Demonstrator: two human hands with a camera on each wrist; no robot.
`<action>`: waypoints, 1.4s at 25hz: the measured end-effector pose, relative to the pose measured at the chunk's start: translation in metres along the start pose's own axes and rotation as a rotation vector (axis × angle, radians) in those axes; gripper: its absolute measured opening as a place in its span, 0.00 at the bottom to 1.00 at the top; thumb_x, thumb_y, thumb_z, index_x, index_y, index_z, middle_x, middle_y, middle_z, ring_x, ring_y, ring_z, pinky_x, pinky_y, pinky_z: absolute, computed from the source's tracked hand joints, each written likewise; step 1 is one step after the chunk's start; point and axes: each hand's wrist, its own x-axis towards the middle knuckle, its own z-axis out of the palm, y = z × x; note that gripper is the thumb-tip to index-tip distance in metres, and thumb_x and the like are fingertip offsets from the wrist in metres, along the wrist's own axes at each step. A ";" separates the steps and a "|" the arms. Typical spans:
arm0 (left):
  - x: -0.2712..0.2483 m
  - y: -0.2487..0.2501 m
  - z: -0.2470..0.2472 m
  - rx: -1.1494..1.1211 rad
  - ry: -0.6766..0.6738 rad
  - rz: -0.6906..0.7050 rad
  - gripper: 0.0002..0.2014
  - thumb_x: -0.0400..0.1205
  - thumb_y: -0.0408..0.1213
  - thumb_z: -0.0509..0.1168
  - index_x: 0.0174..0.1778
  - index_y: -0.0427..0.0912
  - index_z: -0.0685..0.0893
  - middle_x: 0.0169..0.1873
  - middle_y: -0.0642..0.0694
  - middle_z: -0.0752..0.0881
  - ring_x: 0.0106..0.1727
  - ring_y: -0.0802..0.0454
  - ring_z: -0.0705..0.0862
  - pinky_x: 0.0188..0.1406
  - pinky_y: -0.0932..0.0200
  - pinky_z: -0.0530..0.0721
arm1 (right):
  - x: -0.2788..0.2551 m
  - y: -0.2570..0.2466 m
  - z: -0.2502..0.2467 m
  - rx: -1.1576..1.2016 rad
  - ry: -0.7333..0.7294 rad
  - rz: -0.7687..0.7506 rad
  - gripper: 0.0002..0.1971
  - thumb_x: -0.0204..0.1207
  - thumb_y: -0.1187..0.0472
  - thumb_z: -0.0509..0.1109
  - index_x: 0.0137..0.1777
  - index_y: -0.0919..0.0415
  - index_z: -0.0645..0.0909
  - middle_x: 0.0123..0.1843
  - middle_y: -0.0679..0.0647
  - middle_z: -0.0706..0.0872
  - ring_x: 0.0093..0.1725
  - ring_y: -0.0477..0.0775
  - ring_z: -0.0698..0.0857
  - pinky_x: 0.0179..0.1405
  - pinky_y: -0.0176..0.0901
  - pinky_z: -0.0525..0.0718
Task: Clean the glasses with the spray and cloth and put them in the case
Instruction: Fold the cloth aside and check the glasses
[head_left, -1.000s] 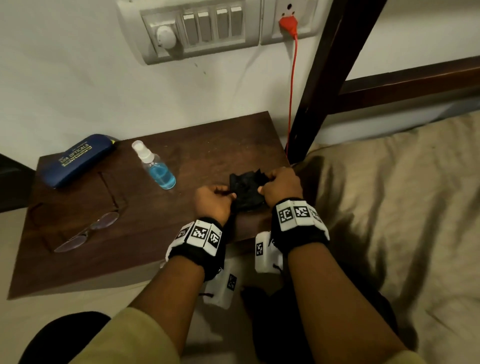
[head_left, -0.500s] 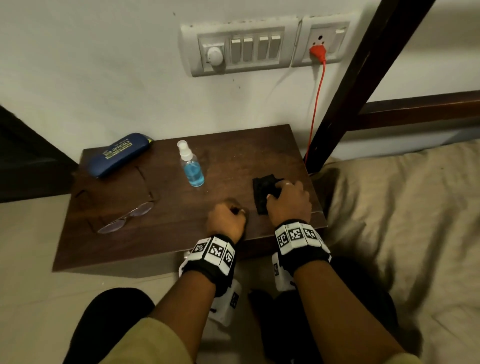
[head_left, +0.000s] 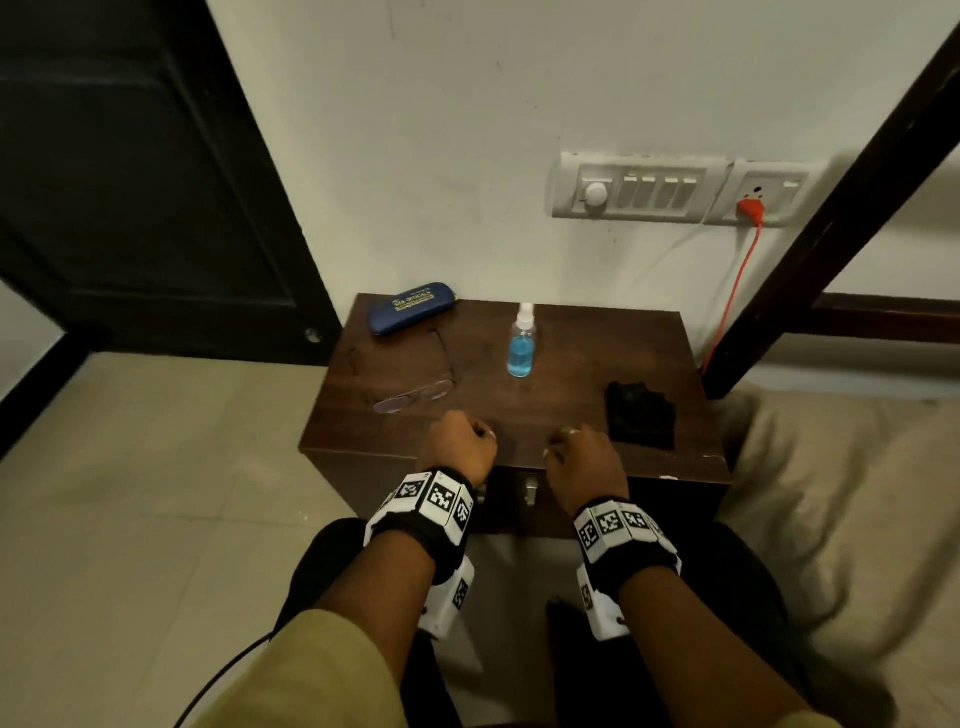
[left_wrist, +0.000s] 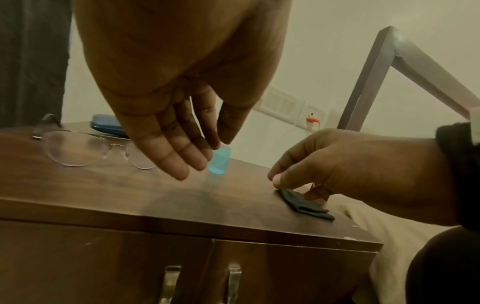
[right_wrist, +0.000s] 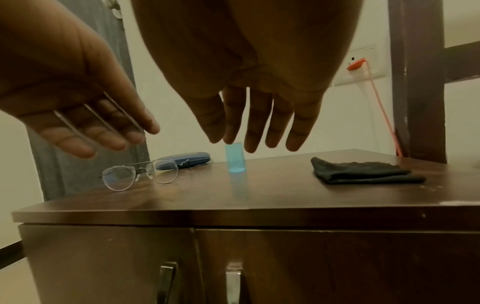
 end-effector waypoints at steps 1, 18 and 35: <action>-0.003 -0.008 -0.008 0.005 0.008 -0.018 0.09 0.79 0.39 0.65 0.46 0.44 0.91 0.50 0.40 0.91 0.54 0.41 0.87 0.53 0.54 0.83 | -0.002 -0.007 0.002 0.000 -0.011 -0.021 0.10 0.78 0.58 0.66 0.54 0.58 0.86 0.53 0.56 0.86 0.57 0.59 0.82 0.55 0.53 0.83; 0.032 -0.102 -0.077 -0.103 0.162 -0.231 0.11 0.77 0.38 0.66 0.47 0.38 0.90 0.51 0.35 0.89 0.55 0.35 0.85 0.53 0.53 0.82 | 0.041 -0.111 0.053 0.045 -0.077 -0.218 0.09 0.78 0.59 0.65 0.44 0.61 0.85 0.43 0.55 0.87 0.46 0.56 0.85 0.43 0.45 0.82; 0.129 -0.122 -0.071 -0.288 0.203 -0.296 0.11 0.65 0.55 0.67 0.32 0.53 0.86 0.35 0.41 0.90 0.39 0.39 0.90 0.46 0.41 0.89 | 0.158 -0.083 0.073 0.449 -0.079 0.005 0.15 0.76 0.57 0.72 0.60 0.61 0.86 0.51 0.54 0.90 0.48 0.49 0.88 0.48 0.38 0.83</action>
